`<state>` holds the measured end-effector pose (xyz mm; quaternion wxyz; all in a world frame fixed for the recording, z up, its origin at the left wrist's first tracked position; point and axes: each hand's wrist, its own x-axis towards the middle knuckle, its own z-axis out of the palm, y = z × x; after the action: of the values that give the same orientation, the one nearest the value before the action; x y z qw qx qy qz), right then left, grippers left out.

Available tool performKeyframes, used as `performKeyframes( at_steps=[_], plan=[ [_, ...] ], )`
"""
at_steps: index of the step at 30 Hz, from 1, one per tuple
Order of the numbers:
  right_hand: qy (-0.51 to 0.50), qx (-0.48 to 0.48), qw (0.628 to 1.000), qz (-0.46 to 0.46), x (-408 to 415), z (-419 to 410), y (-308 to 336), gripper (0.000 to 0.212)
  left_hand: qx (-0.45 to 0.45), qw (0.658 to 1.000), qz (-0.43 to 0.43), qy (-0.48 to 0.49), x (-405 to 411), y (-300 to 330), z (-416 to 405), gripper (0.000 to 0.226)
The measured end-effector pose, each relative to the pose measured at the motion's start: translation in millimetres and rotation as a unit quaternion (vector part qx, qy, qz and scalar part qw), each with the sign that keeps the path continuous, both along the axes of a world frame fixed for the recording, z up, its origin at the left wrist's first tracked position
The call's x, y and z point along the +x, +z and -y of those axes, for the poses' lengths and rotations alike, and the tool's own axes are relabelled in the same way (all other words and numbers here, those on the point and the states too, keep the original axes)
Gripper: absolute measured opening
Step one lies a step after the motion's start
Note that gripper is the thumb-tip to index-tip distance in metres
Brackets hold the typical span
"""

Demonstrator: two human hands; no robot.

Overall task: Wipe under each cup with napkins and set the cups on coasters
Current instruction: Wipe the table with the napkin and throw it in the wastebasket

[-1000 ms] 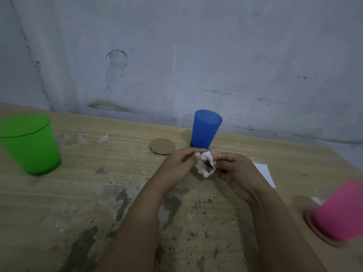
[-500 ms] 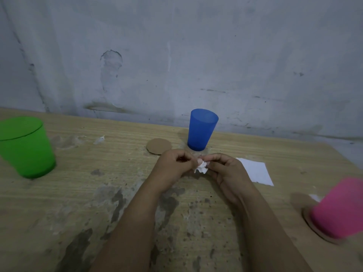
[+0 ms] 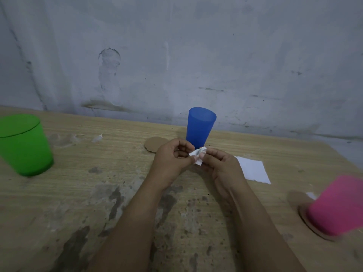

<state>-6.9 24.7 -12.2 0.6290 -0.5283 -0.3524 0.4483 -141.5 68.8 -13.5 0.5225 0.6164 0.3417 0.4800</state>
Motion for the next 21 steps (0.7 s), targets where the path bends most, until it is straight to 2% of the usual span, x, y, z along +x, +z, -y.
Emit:
performKeyframes(
  at_steps=[6, 10, 16, 21],
  plan=[
    [-0.059, 0.022, 0.994, 0.086, -8.3, 1.0, 2.8, 0.011, 0.032, 0.999, -0.018, 0.033, 6.4, 0.4, 5.1, 0.019],
    [-0.105, 0.046, 0.982, 0.148, -13.5, -1.1, 0.8, 0.012, -0.006, 0.999, 0.023, 0.028, 6.0, 2.1, 4.8, 0.027],
    [-0.082, 0.059, 0.989, 0.111, -14.9, -0.5, 3.1, 0.011, -0.025, 0.999, 0.040, 0.023, 7.5, 2.5, 4.9, 0.030],
    [-0.150, 0.021, 0.972, 0.182, 5.7, -1.1, 6.5, 0.022, -0.005, 0.999, -0.005, 0.053, 3.1, 0.1, 1.2, 0.025]
  ],
)
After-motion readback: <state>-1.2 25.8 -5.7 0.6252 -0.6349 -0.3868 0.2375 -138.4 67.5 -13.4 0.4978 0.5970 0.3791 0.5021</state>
